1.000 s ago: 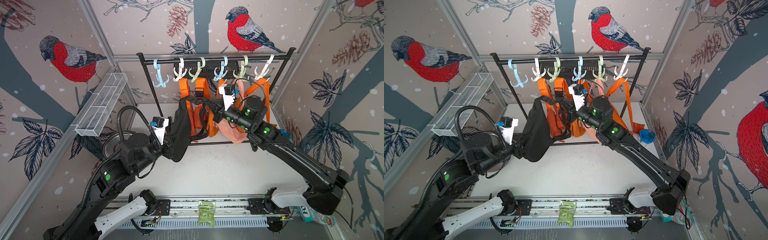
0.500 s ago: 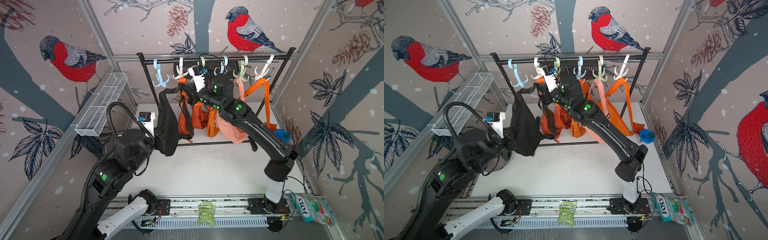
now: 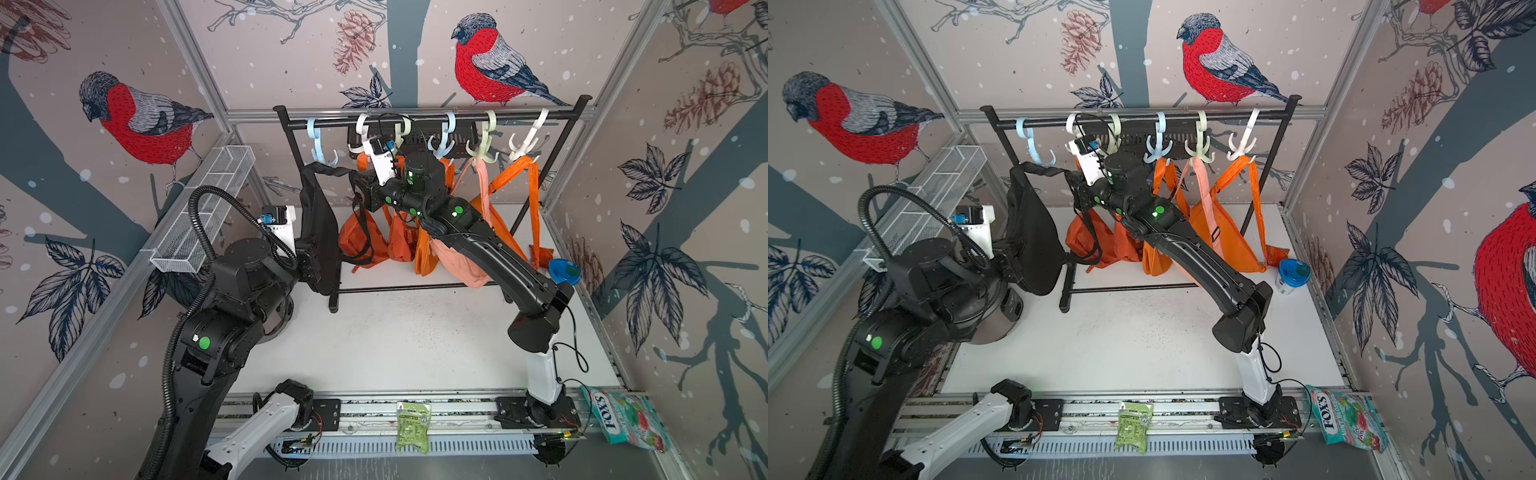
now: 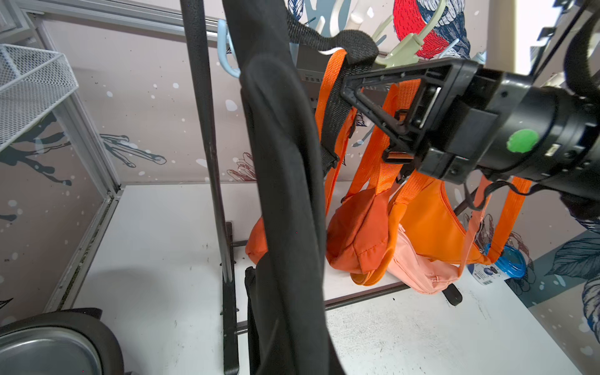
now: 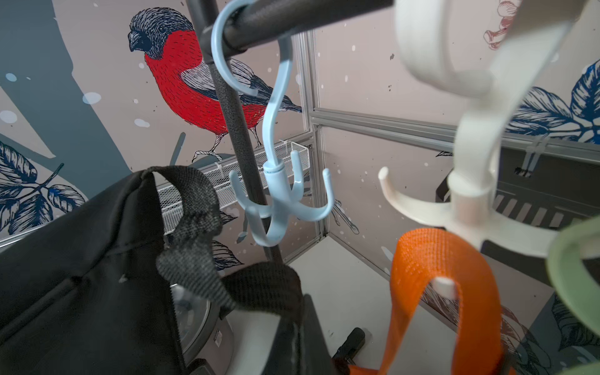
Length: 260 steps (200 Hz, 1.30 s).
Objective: Hang the bag on a hook
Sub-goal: Hang the bag on the hook.
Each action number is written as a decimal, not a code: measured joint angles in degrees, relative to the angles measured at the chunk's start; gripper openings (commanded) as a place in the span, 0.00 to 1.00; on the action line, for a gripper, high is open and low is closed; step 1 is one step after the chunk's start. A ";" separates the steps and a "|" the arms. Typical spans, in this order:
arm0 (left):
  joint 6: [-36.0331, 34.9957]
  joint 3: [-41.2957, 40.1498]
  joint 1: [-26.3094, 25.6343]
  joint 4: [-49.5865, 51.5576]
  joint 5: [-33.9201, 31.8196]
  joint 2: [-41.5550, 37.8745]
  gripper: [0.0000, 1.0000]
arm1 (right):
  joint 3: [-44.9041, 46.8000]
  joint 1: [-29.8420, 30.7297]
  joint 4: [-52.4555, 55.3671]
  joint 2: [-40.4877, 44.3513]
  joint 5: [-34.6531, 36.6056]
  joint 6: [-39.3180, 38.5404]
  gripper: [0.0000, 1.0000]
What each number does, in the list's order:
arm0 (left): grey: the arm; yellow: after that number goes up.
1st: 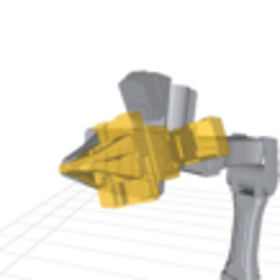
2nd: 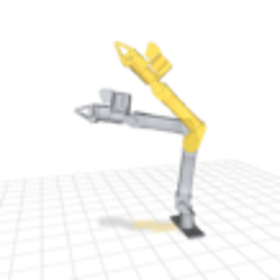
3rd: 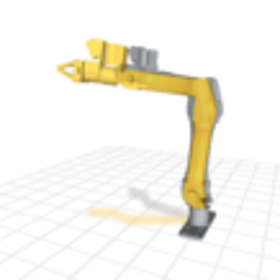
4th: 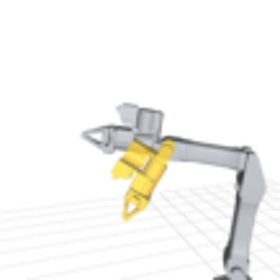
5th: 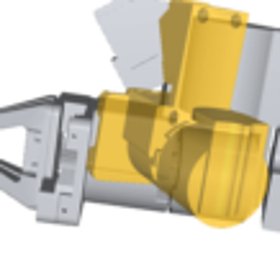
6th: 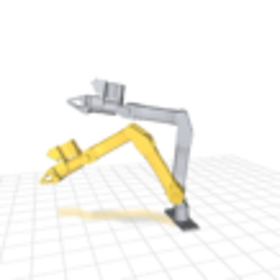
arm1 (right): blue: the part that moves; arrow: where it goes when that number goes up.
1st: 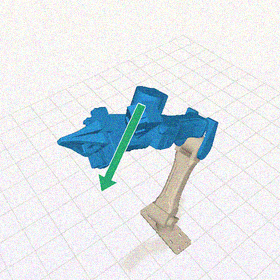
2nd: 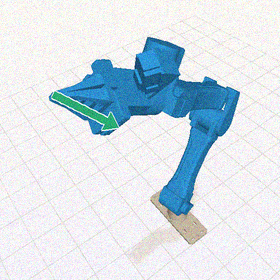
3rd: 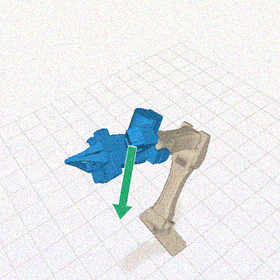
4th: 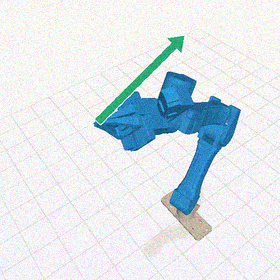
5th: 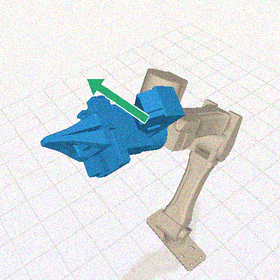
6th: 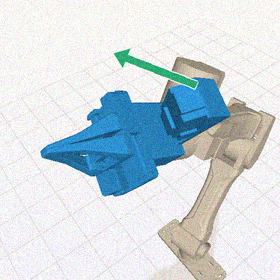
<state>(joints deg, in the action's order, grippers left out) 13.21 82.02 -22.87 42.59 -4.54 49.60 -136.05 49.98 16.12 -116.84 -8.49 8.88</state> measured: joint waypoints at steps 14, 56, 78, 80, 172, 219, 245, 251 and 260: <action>-0.15 0.87 0.02 -0.02 0.55 1.07 0.00 | -0.59 -0.44 -0.90 -0.61 0.02 0.61 0.03; -1.16 2.56 0.33 -0.02 1.51 2.71 0.00 | -4.28 -1.81 -3.67 -3.21 0.26 3.85 0.03; -1.46 3.19 0.72 -0.04 1.97 3.43 0.00 | -5.40 -1.79 -4.70 -4.39 0.57 4.79 0.03; -1.46 3.19 0.74 -0.04 1.99 3.45 0.00 | -5.42 -1.75 -4.70 -4.46 0.57 4.81 0.03; -2.25 2.27 7.19 -0.07 7.17 4.85 0.00 | -5.60 -1.01 -5.75 -6.69 -0.02 6.08 0.09; -2.01 -1.57 8.28 -1.20 10.60 3.50 0.00 | -4.98 -0.72 -5.44 -6.67 -0.04 5.86 0.18; -1.20 -4.46 8.37 -1.60 12.11 2.25 0.00 | -2.34 -0.33 -5.05 -5.53 -0.02 5.57 0.29; -1.20 -4.87 8.37 -1.62 12.33 2.14 0.00 | -1.90 -0.20 -4.98 -5.27 -0.02 5.33 0.32; -1.16 -5.42 8.39 -1.64 12.57 1.95 0.00 | -1.62 -0.13 -4.81 -4.98 0.02 4.70 0.36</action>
<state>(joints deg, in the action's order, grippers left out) 12.05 76.60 -14.48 40.95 8.03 51.55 -137.67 49.84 11.31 -121.82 -8.47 13.58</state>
